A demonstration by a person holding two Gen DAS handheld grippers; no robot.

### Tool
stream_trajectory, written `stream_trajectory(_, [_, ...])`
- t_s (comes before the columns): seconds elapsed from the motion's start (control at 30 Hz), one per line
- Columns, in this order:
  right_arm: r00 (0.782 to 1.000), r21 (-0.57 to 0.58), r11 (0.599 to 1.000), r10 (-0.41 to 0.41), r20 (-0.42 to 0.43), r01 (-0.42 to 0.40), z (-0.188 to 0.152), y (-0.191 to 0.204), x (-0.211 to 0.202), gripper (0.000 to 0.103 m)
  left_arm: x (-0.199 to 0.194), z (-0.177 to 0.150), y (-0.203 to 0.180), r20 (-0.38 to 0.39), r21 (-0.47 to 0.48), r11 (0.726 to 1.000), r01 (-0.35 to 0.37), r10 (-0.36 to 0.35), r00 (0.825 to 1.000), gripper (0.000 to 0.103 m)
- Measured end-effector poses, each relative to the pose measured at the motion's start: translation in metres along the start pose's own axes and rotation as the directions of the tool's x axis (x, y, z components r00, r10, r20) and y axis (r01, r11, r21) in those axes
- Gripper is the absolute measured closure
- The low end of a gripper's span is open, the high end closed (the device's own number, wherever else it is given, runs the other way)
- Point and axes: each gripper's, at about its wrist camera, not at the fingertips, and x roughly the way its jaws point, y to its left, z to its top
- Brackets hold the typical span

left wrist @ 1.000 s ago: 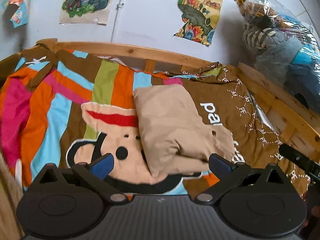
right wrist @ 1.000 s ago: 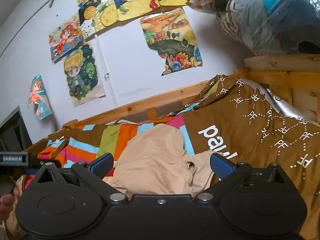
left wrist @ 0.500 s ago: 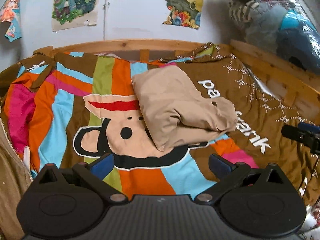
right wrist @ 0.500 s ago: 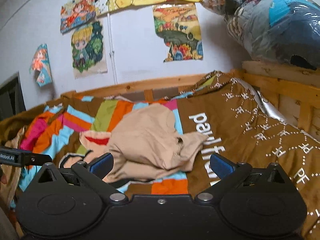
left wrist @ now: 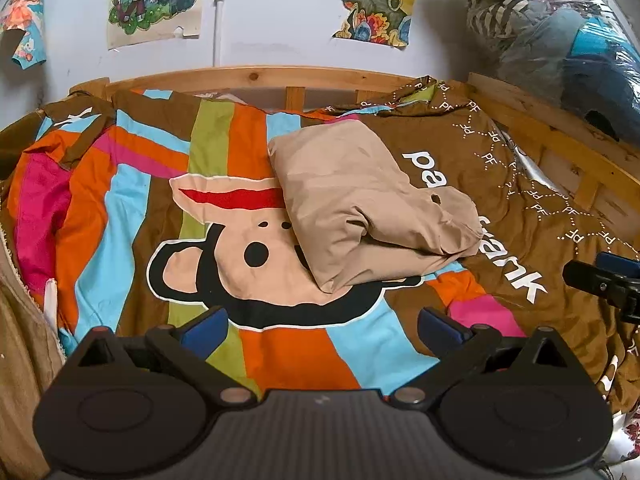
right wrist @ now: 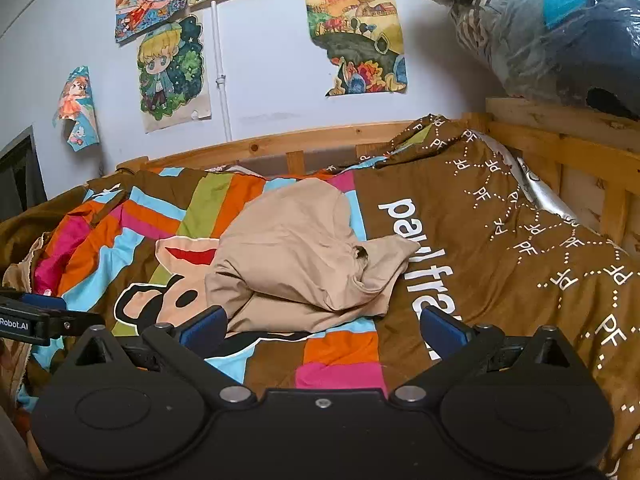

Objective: Fold large clothes

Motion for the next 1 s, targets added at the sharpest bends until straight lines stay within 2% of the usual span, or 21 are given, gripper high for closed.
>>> stream_trajectory(1.0, [1.0, 0.004, 1.0, -0.001, -0.004, 0.001, -0.0002, -0.0034, -0.0012, 0.001, -0.0007, -0.0003, -0.0005, 0.006, 0.001, 1.0, -0.003, 0.003, 1.0, 0.001])
